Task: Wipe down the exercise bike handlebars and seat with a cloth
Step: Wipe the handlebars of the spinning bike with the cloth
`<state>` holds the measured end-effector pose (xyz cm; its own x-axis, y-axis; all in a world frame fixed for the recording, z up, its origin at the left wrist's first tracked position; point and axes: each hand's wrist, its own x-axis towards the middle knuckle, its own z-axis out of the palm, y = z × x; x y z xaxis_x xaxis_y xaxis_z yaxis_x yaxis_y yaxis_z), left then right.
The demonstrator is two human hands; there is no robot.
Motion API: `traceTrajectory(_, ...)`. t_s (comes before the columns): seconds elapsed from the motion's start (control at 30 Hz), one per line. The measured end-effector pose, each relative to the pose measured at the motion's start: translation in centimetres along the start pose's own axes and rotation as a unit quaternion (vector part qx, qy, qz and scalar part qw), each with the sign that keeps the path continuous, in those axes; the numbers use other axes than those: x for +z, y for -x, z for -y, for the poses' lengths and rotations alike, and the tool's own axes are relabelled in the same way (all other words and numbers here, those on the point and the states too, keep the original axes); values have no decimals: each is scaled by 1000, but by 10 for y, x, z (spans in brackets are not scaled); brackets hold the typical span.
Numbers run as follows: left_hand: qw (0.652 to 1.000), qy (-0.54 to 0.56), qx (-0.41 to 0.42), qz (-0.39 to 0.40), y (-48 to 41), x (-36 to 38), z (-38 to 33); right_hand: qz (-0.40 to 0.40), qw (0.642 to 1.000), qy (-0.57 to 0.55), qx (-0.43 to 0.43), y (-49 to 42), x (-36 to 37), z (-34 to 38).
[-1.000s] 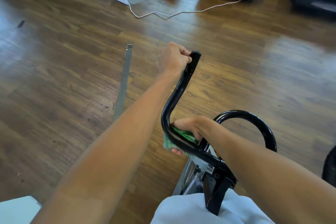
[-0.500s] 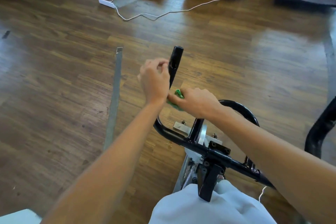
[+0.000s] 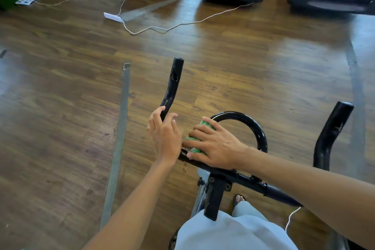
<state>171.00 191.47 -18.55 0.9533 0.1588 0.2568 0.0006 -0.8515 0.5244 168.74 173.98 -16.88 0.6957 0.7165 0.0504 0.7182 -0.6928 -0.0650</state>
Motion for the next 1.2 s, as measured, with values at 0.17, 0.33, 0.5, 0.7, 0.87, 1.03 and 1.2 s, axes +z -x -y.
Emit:
traceTrajectory(0.17, 999, 14, 28, -17, 4, -2, -18, 54, 971, -47, 226, -24, -31, -42)
traceTrajectory(0.33, 966, 108, -1, 235, 11, 8, -53, 80, 821, -299, 479, 15, -37, -82)
traceTrajectory(0.5, 955, 33, 11, 295, 16, 10, -63, -166, 388, -650, 631, 85, -23, -30)
traceTrajectory(0.7, 959, 14, 19, 282, 17, 12, -64, -236, 244, -724, 601, 90, -23, -21)
traceTrajectory(0.87, 952, 46, 1, 302, 12, 10, -63, -188, 192, -780, 565, 104, -23, -10)
traceTrajectory(1.03, 986, -54, 45, 154, 12, -11, -36, -151, 190, -800, 549, 103, -23, -17)
traceTrajectory(1.2, 991, -64, 69, 99, 13, -5, -18, 59, 479, -690, 539, 44, -36, -93)
